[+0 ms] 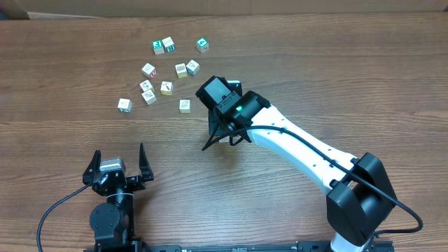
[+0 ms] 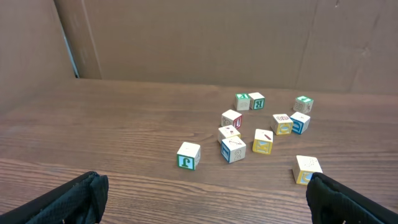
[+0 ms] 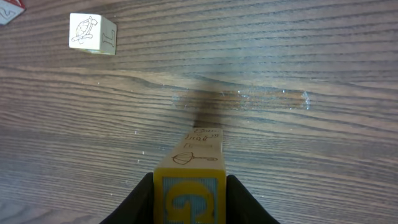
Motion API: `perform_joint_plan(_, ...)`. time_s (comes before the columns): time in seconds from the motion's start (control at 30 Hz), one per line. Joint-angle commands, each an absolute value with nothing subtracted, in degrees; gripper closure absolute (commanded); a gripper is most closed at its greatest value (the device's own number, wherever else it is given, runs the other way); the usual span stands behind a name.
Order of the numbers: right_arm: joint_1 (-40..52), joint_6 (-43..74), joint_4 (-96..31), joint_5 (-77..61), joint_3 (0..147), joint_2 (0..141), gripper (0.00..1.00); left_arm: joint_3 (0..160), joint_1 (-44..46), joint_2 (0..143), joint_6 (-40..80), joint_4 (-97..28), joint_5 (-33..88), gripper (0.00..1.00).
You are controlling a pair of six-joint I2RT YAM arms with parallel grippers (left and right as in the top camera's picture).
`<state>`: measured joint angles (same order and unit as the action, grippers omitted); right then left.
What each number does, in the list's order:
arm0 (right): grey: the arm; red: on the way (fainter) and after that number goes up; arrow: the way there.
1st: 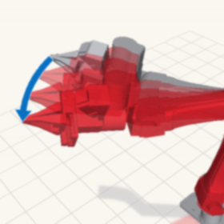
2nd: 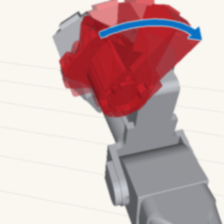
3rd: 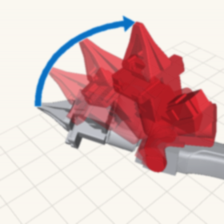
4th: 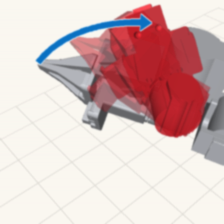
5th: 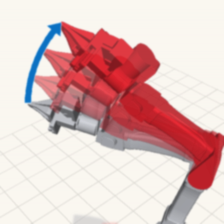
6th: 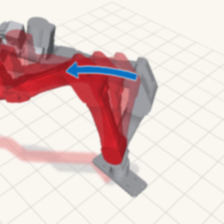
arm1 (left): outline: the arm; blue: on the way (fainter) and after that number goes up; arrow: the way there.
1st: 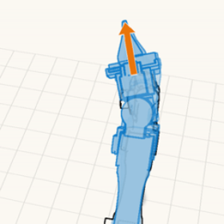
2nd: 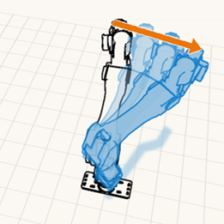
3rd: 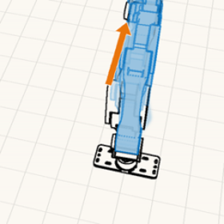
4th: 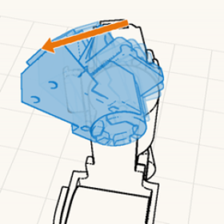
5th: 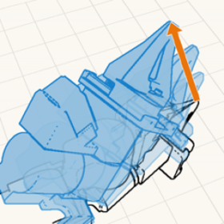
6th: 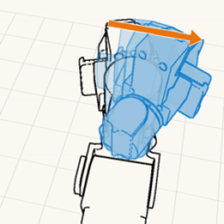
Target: Form a tower
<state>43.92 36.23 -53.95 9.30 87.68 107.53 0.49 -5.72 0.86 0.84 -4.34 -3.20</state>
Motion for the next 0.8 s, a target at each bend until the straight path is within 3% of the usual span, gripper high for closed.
perform_joint_plan(0.0, 44.21, 36.16, -53.67, 9.39, 86.85, 107.50, 0.67, 0.30, -5.61, 0.27, -0.45, -4.23, -3.14, 0.01)
perform_joint_plan(0.37, 44.21, 36.18, -53.84, 9.37, 86.85, 107.50, 0.65, 0.30, -5.61, 0.27, -0.45, -4.23, -3.14, 0.00)
perform_joint_plan(0.63, 44.21, 36.18, -53.84, 9.34, 86.85, 107.50, 0.78, 0.30, -5.61, 0.27, -0.45, -4.23, -3.14, 0.00)
perform_joint_plan(0.77, 44.21, 36.18, -53.84, 9.32, 86.85, 107.50, 0.80, 0.30, -5.61, 0.27, -0.45, -4.23, -3.14, 0.00)
